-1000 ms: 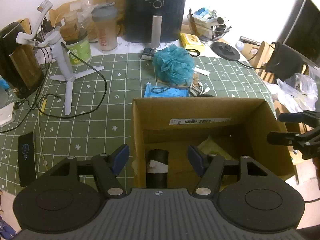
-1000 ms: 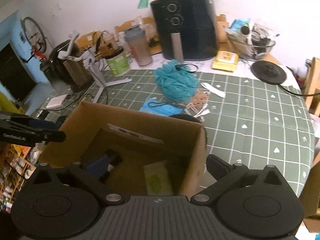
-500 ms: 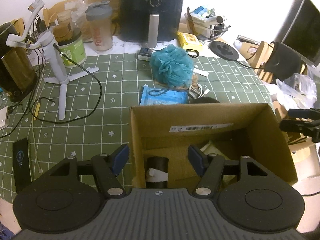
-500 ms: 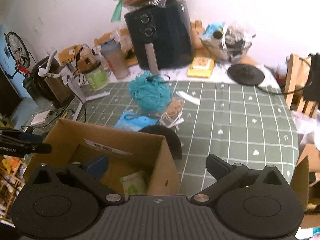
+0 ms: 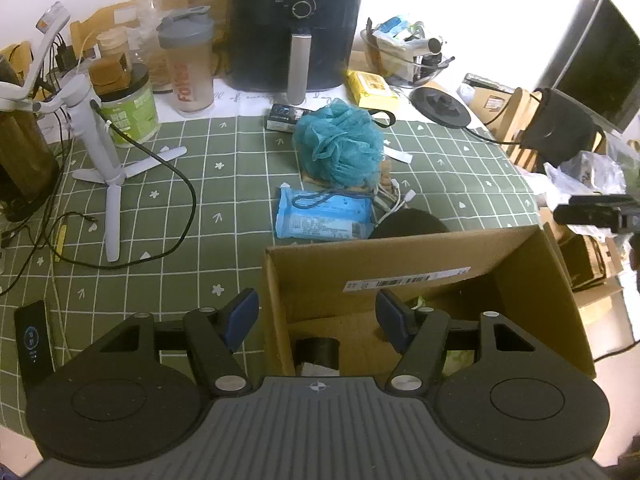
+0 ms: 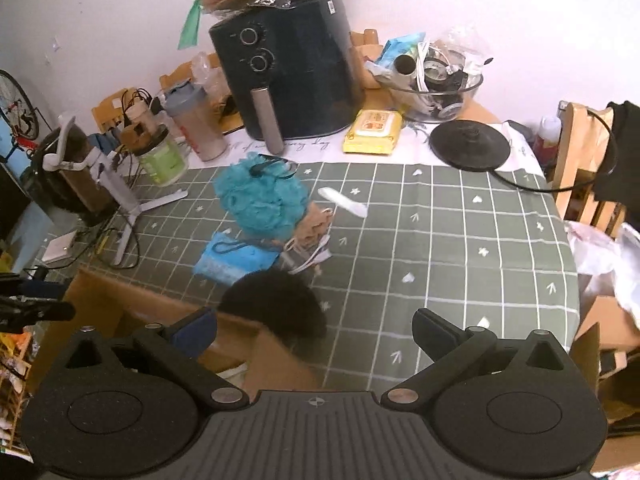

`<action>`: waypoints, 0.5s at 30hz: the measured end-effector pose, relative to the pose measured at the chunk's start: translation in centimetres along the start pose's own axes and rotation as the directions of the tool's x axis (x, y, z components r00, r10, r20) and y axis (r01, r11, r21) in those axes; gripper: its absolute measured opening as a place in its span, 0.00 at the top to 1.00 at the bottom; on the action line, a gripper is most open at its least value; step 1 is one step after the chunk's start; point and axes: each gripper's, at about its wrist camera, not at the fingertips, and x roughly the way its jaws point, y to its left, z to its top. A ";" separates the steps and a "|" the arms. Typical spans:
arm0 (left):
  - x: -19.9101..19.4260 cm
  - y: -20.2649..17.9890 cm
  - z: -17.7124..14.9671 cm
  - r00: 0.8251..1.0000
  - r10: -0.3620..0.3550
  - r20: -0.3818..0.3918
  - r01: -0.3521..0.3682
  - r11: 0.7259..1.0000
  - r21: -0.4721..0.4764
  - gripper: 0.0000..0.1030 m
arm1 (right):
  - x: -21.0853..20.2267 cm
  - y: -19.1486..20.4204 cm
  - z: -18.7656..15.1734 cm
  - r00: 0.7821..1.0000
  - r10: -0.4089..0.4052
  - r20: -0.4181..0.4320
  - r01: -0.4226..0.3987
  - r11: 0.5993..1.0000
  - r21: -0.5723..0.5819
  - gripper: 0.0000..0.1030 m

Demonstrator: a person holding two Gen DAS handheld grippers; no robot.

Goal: Organize soft objects
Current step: 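Reach the right gripper to the black foam piece and grasp it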

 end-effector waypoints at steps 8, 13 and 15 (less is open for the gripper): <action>0.3 1.0 0.5 1.000 -0.010 0.001 0.010 1.000 -0.011 0.38 | 3.1 -1.1 2.3 0.997 0.063 -0.038 -0.063 0.998 -0.010 0.00; 0.4 1.8 0.8 1.000 -0.007 -0.002 0.007 1.000 -0.029 0.38 | 5.9 -1.0 3.3 0.984 0.145 -0.100 -0.149 0.988 -0.035 0.00; 0.5 2.2 0.8 1.000 -0.005 -0.006 0.005 0.999 -0.035 0.38 | 7.0 -1.0 3.7 0.978 0.169 -0.123 -0.176 0.983 -0.047 0.00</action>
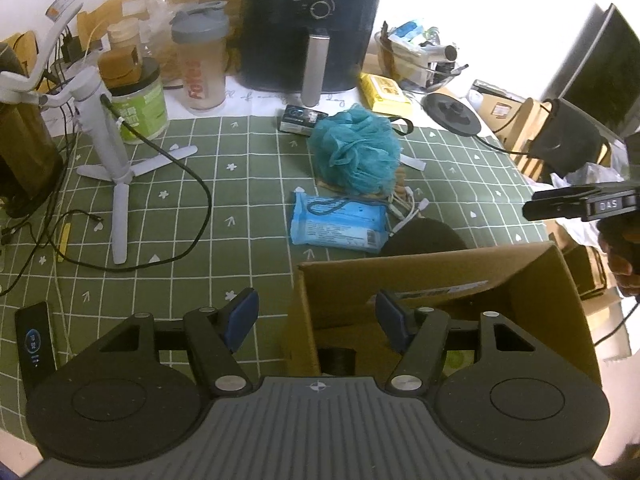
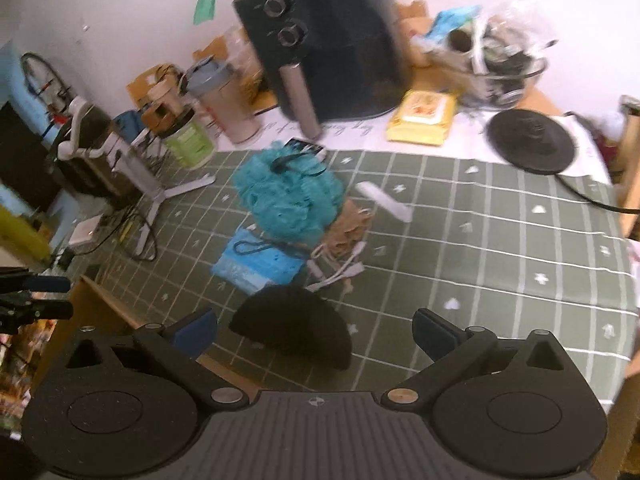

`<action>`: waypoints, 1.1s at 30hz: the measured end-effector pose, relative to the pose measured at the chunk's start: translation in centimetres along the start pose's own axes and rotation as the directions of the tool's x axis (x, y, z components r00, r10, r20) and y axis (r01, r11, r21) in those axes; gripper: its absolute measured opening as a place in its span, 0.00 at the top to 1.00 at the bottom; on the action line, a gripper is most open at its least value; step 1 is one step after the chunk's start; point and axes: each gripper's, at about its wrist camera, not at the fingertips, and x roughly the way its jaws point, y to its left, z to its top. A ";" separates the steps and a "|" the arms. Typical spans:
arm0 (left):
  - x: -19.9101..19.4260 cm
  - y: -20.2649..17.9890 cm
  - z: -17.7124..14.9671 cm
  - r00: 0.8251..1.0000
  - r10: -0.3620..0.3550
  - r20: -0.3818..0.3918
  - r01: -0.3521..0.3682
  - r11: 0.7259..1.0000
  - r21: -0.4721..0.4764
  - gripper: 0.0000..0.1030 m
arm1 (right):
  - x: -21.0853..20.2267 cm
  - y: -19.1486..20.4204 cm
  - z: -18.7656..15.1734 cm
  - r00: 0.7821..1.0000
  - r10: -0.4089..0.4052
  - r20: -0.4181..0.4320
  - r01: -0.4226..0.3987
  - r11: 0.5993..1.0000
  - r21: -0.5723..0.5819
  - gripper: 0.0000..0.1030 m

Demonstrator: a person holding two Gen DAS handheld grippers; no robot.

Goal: Organize soft objects
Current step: 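Reach the right gripper to the black foam piece and grasp it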

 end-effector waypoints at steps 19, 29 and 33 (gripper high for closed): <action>-0.4 3.5 -0.2 0.999 0.039 -0.010 -0.040 0.996 -0.083 0.38 | 11.5 0.2 2.5 0.932 0.070 -0.355 -0.189 0.930 -0.314 0.00; -0.9 4.8 -0.5 0.998 0.057 -0.011 -0.058 0.988 -0.141 0.38 | 15.5 2.5 3.5 0.855 0.065 -0.515 -0.334 0.829 -0.450 0.00; -1.3 4.9 -0.4 0.998 0.056 0.001 -0.055 0.987 -0.153 0.38 | 16.6 3.4 3.5 0.840 0.039 -0.541 -0.356 0.794 -0.494 0.01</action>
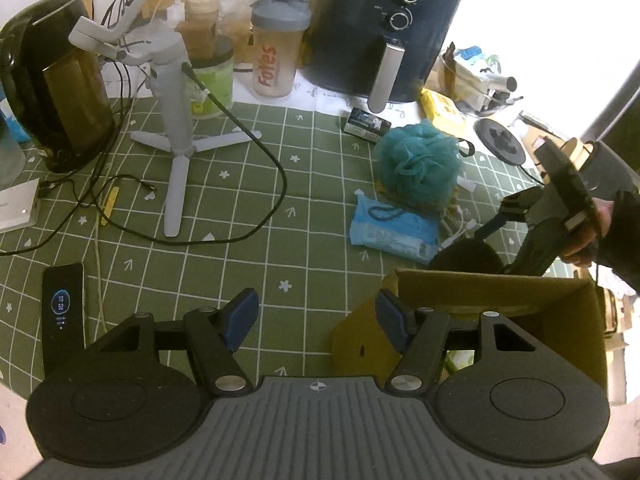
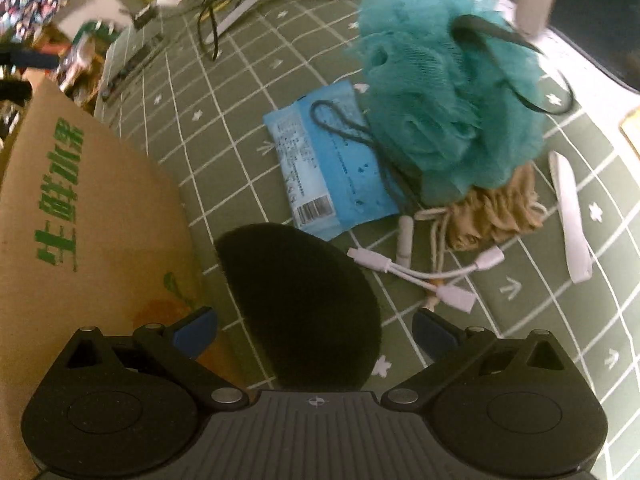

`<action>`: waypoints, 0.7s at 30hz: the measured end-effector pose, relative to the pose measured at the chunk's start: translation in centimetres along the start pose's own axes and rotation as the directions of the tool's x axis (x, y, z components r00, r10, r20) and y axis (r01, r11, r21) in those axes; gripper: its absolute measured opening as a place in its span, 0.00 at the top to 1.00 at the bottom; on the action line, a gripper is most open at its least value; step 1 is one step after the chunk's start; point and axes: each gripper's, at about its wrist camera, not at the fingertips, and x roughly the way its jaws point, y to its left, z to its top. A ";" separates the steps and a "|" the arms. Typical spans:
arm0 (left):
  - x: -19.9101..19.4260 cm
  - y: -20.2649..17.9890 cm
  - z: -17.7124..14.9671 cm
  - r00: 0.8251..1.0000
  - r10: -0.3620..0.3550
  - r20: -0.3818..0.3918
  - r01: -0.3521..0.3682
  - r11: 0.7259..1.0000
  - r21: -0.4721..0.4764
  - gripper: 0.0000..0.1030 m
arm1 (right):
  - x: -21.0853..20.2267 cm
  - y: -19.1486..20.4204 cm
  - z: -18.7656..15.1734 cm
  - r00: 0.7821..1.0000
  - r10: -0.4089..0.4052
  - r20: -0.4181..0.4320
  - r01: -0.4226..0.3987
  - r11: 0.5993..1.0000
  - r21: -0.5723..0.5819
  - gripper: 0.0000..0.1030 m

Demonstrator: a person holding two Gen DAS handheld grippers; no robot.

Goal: Organize soft objects
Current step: 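Reach the right gripper to the black foam piece and grasp it, then grasp the blue packet beside the loofah with the left gripper while the right holds the foam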

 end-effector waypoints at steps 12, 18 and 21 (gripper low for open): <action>-0.7 -0.7 1.2 0.999 -0.023 0.031 0.023 1.000 0.012 0.38 | -1.1 1.4 -0.9 0.998 -0.016 0.054 0.016 1.000 0.002 0.29; -0.7 -1.4 2.4 0.998 -0.044 0.053 0.041 0.998 0.055 0.38 | -4.6 0.9 -3.4 0.984 -0.072 0.162 0.047 0.988 0.150 0.29; -0.4 -1.8 3.1 0.997 -0.055 0.057 0.050 0.995 0.085 0.38 | -5.7 1.0 -4.9 0.974 -0.139 0.178 0.095 0.967 0.237 0.29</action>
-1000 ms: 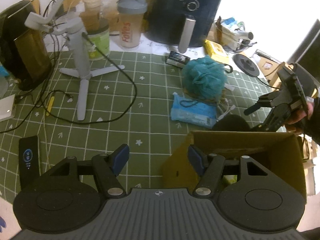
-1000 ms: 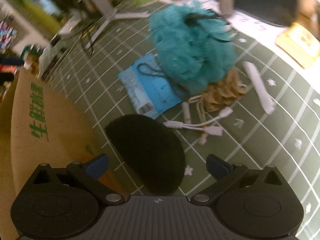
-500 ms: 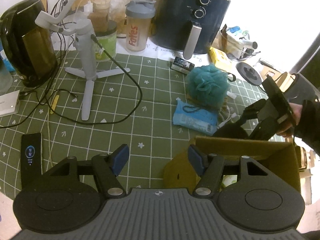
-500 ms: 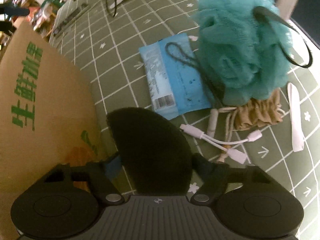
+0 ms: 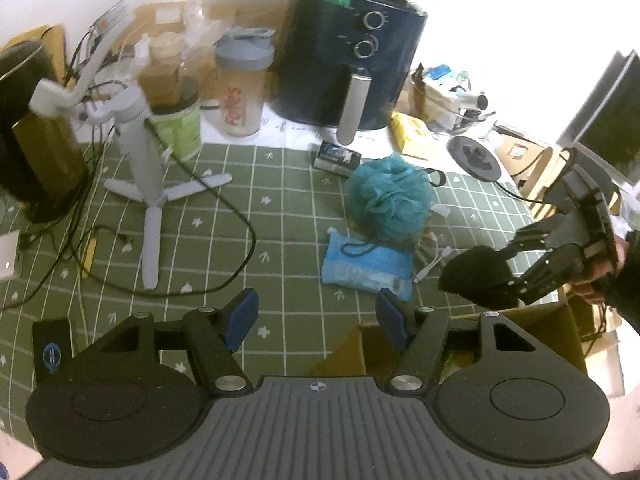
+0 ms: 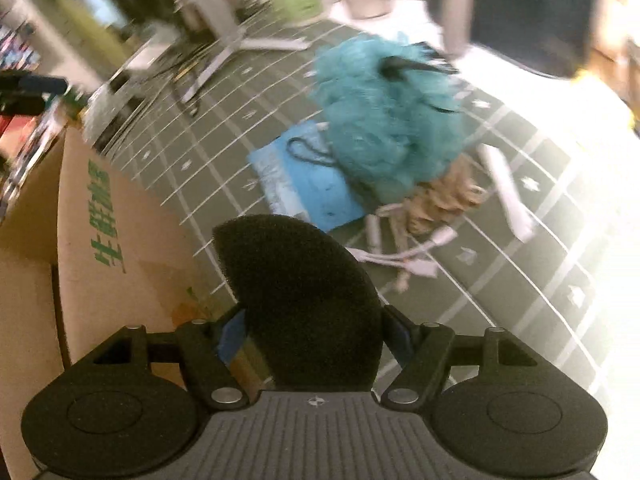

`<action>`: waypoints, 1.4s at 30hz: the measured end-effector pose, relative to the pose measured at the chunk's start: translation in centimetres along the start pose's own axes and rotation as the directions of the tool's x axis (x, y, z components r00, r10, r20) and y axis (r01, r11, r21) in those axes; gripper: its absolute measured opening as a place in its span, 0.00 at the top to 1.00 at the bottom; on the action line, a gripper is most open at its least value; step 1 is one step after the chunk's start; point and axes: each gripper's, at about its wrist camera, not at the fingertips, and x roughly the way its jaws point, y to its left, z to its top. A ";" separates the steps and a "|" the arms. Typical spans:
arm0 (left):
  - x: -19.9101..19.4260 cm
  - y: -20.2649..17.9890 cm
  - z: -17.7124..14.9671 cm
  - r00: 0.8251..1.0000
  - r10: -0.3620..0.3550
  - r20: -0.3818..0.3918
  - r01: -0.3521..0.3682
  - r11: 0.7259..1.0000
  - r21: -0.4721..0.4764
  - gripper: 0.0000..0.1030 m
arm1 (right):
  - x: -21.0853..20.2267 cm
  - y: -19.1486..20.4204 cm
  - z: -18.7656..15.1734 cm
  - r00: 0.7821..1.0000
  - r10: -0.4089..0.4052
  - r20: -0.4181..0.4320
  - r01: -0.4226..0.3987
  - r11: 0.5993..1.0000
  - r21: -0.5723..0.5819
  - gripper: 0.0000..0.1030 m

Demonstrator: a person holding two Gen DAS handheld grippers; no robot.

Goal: Organize soft objects
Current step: 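Grasp the blue packet beside the loofah with the left gripper while the right holds the foam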

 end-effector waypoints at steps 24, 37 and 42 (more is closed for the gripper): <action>6.1 -0.2 6.1 0.992 -0.099 -0.072 0.112 0.971 0.212 0.38 | 2.7 -2.9 -6.4 0.956 -0.291 -0.017 0.277 0.888 0.368 0.30; 10.8 -2.6 7.0 0.978 -0.152 -0.139 0.194 0.906 0.375 0.38 | -3.4 -1.1 -7.3 0.934 -0.332 0.133 0.231 0.845 0.483 0.31; 12.8 -3.9 6.8 0.974 -0.159 -0.163 0.216 0.872 0.439 0.38 | -5.5 0.0 -8.2 0.917 -0.357 0.177 0.216 0.820 0.531 0.31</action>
